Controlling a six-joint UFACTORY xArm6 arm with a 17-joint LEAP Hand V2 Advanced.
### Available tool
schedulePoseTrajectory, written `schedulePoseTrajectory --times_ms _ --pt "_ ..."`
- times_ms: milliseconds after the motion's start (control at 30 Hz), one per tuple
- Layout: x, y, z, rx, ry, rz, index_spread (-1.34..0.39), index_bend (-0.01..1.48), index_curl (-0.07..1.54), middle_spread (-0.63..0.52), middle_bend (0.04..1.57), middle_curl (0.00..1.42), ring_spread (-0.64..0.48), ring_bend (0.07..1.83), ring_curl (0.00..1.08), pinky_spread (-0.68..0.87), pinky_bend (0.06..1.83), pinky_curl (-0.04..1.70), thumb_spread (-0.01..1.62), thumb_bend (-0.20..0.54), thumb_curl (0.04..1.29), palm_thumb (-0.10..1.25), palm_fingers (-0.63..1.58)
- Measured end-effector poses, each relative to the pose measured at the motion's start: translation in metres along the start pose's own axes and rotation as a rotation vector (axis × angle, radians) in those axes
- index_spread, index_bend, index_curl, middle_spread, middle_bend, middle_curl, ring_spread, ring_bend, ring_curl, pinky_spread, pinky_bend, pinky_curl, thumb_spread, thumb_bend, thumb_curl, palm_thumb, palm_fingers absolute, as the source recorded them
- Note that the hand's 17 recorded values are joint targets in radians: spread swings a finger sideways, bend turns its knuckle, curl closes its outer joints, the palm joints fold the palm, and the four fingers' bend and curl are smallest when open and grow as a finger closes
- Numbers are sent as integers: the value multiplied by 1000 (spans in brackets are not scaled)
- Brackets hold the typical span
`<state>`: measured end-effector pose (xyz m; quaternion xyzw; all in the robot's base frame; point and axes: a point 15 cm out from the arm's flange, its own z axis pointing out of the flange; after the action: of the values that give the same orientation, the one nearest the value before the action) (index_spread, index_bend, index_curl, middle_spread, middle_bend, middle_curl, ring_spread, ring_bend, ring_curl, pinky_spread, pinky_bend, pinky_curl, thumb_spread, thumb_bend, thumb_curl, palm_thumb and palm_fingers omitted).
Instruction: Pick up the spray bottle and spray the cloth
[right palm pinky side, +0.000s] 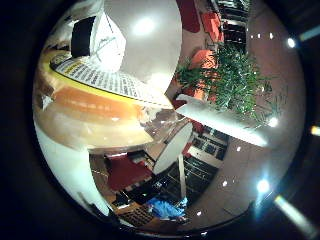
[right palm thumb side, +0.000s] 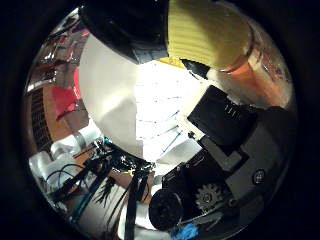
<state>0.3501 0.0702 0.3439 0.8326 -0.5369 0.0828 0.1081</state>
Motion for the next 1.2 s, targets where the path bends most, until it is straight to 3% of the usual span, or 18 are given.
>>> schedulePoseTrajectory --times_ms 367,600,767,867,1200 --pt "-109 -11 -66 179 -582 -49 -181 1194 719 -71 1383 603 -165 1463 625 -187 1006 1371 973 -13 681 1113 1191" --pt "-149 -35 -113 346 -854 -122 -182 1193 719 -71 1385 602 -165 1470 621 -187 1002 1373 963 -13 691 1113 1190" --pt "-178 -43 -76 345 -991 -99 -184 1192 720 -71 1385 602 -164 1471 619 -187 1000 1372 960 -13 700 1117 1190" --pt "-187 -60 -65 401 -1013 -93 -179 1192 720 -63 1385 602 -164 1472 618 -186 999 1372 955 -14 704 1113 1190" --pt "-239 -93 -16 401 -1165 -99 -176 1192 720 -60 1381 599 -164 1474 615 -186 999 1372 956 -14 711 1100 1190"
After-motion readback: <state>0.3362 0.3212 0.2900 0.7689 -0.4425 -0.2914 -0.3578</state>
